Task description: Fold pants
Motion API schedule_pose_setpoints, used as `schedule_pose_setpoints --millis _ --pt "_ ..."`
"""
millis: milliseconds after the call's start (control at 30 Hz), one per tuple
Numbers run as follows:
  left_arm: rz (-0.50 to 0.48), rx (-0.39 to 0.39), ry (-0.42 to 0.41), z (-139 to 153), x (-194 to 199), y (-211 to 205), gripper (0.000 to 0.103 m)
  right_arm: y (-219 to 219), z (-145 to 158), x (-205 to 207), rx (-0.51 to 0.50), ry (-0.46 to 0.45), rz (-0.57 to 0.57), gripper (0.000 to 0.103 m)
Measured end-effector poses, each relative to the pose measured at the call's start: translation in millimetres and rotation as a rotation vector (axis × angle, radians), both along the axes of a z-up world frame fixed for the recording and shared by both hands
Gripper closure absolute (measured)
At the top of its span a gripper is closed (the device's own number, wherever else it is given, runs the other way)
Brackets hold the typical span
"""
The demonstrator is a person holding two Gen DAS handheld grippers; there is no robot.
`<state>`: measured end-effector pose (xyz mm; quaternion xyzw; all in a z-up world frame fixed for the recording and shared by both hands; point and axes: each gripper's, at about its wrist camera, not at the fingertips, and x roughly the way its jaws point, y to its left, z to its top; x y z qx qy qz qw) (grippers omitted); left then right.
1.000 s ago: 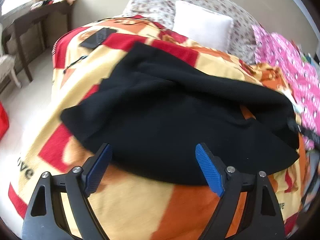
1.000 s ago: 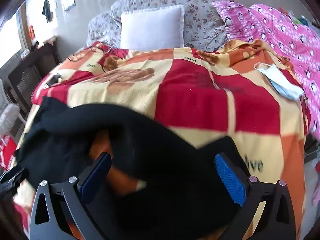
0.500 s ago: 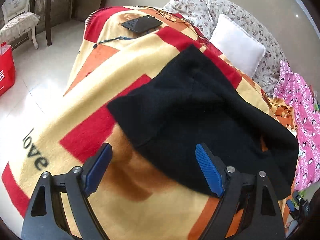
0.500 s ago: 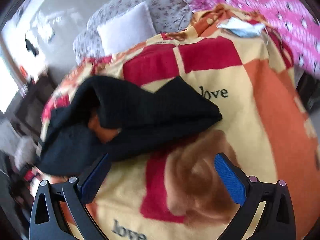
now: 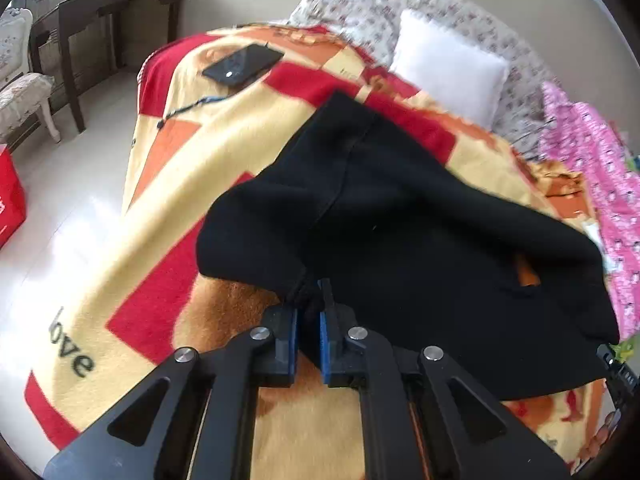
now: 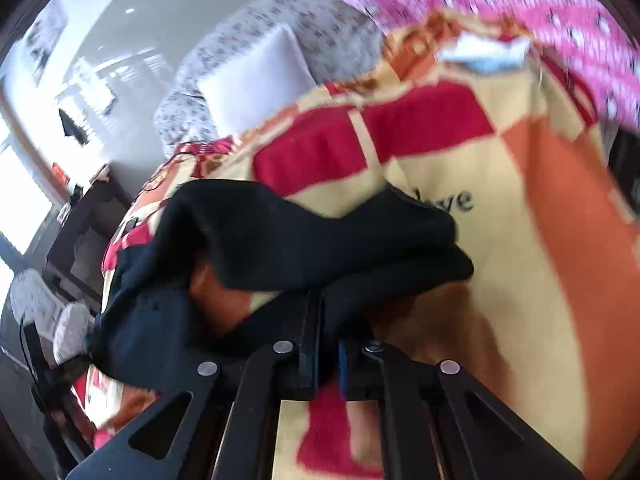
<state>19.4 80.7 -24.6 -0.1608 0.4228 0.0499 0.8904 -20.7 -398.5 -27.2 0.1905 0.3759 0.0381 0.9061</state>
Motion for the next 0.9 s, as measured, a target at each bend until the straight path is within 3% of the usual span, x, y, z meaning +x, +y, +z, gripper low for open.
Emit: schedule_pose_setpoints --millis 100,200,367,433,533,633,700,767,800,833,900 --pt "-0.047 -0.004 -0.043 17.3 -21.7 2.6 0.097 4.8 20.5 -33.5 -0.042 -0.033 0.028 0.099" --pt "-0.062 -0.003 -0.033 17.0 -40.5 7.2 0.097 6.3 20.5 -61.3 -0.072 -0.003 0.054 0.096" --pt "-0.055 -0.003 0.064 -14.0 -49.9 20.8 0.097 -3.1 -19.6 -83.8 -0.134 0.183 0.065 0.065" --pt "-0.056 -0.022 0.08 -18.3 -51.3 23.6 0.096 -17.4 -16.7 -91.4 -0.129 0.184 0.014 0.059" --pt "-0.058 0.007 0.049 -9.7 -54.3 19.9 0.095 -44.0 3.0 -96.7 -0.173 0.12 -0.127 0.029" --pt "-0.059 0.041 0.041 -4.5 -51.6 11.7 0.095 -56.9 2.3 -75.2 -0.189 0.105 -0.146 0.029" --pt "-0.056 0.049 0.047 -5.4 -50.0 10.7 0.095 -55.6 -6.3 -55.3 -0.191 0.114 -0.114 0.033" --pt "-0.051 0.047 0.056 -7.3 -49.3 11.4 0.095 -45.9 -24.6 -34.9 -0.22 0.155 -0.08 0.06" --pt "-0.05 0.044 0.059 -8.5 -49.3 12.2 0.094 -40.5 -23.9 -32.5 -0.279 0.119 -0.083 0.074" --pt "-0.049 0.041 0.062 -8.6 -49.0 13.0 0.094 -38.1 -24.0 -30.2 -0.288 0.113 -0.063 0.101" --pt "-0.05 0.039 0.062 -6.4 -48.9 14.4 0.094 -33.2 -20.6 -24.6 -0.28 0.111 -0.033 0.101"
